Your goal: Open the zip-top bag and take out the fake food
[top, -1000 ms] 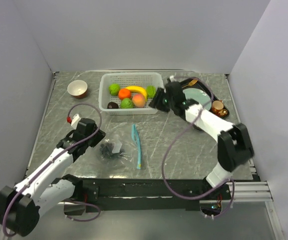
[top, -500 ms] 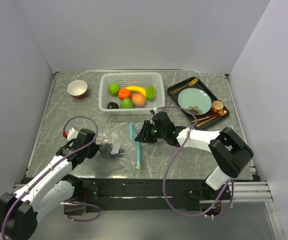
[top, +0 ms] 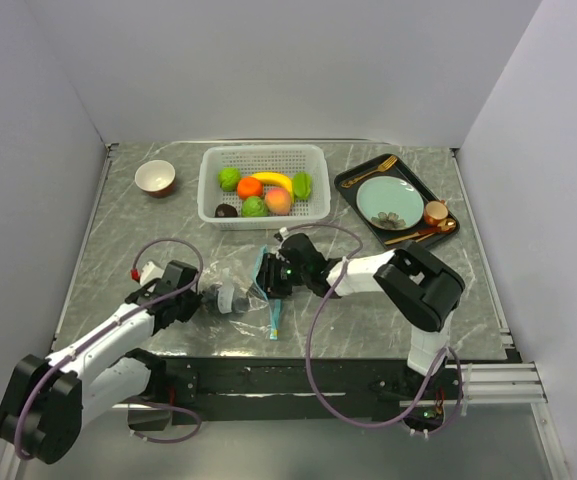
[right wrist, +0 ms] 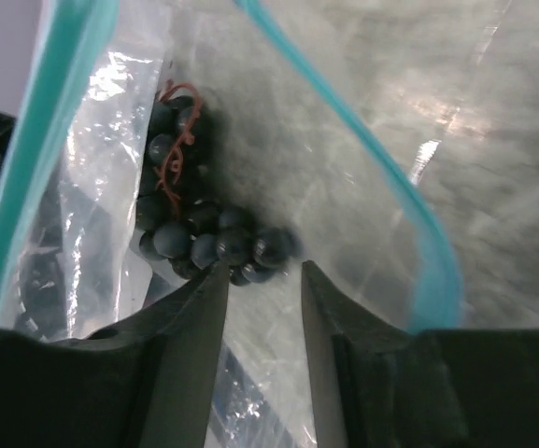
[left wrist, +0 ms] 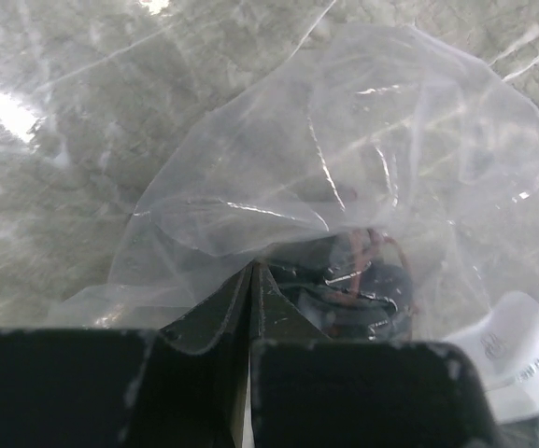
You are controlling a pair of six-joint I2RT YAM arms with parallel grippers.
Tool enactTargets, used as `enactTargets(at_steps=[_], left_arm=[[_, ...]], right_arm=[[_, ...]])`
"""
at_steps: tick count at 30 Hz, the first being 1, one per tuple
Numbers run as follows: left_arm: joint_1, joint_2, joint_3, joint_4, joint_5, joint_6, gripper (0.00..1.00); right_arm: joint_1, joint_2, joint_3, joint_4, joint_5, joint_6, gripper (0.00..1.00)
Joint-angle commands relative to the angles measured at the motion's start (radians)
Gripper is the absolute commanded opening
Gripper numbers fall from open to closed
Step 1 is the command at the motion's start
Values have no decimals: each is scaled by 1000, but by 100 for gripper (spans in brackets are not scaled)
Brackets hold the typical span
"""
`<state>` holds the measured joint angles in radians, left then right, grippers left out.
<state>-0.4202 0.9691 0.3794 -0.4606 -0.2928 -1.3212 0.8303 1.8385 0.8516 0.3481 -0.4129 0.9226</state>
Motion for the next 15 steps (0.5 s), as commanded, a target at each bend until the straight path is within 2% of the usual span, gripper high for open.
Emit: enactTargets(at_steps=[1,4,7,15], left_arm=[[-5,46,-4,69,9,31,8],[-5,69,0,106,29,62,8],[-5,100,16,131,41,96,8],[-5,163,46,183,81,158,8]], right_arm=[[26,18,33,84,-23,15,53],[39,28,40,92,-18,1,62],[53,30,46,94,5,-27,66],[62,68,95,146,22,-42,67]])
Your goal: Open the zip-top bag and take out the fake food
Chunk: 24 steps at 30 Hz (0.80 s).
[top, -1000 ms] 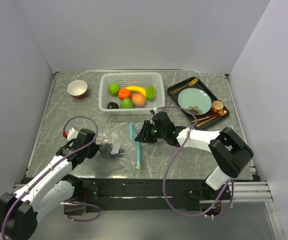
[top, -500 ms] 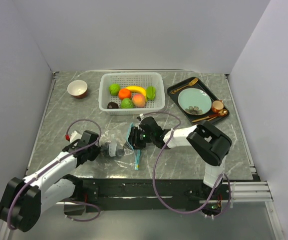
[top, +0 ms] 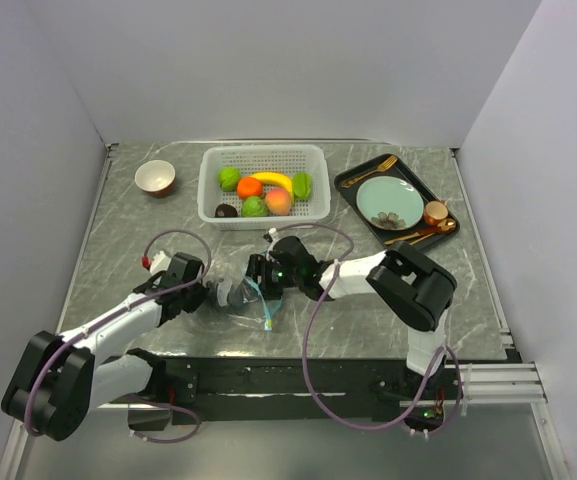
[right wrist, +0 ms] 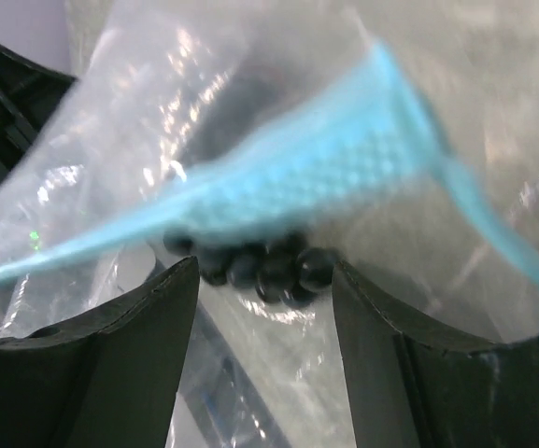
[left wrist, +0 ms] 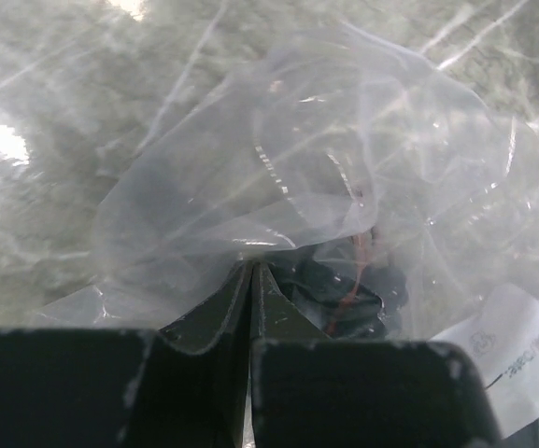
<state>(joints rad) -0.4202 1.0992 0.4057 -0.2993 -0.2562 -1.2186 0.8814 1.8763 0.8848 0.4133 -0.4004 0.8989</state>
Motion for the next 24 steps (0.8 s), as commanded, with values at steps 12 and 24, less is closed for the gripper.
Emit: enactTargets(at_steps=[12,24], left_arm=[[-5,67,36,80,110,139,9],[-3,73,31,95,135,183,9]], right_arm=[[62,72,227,-120,144,-120,75],[45,49,145,-94,175,-66,69]])
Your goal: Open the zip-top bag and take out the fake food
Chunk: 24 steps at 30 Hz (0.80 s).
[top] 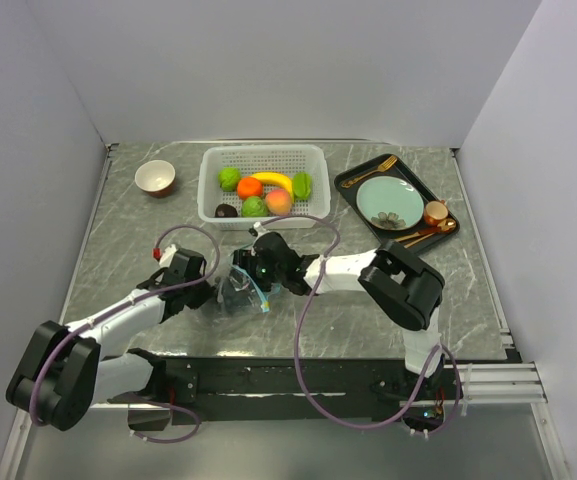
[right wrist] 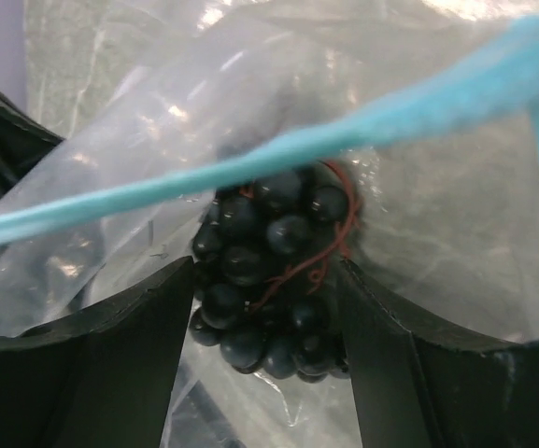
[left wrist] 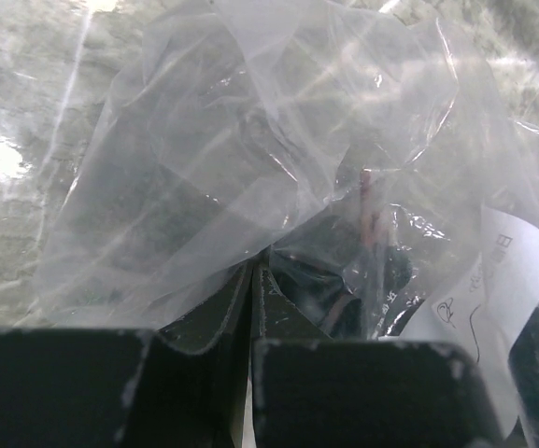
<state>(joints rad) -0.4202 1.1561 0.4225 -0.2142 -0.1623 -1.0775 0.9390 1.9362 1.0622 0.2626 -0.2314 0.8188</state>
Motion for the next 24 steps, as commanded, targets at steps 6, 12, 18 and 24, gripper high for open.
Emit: enactTargets(at_steps=[6,12,18,24], left_arm=[[-3,30,19,81,110,90,6],[-5,47,25,133,170,111,4],[-3,50,-4,243,254,99,4],[-5,21,-11,233,241,87,4]], right_arm=[[-14,38,37,40,-39,13,69],[-2,64,51,23,-36,42,60],[1,95,24,91,-78,117,59],[-2,106,-11,162,-112,186,52]])
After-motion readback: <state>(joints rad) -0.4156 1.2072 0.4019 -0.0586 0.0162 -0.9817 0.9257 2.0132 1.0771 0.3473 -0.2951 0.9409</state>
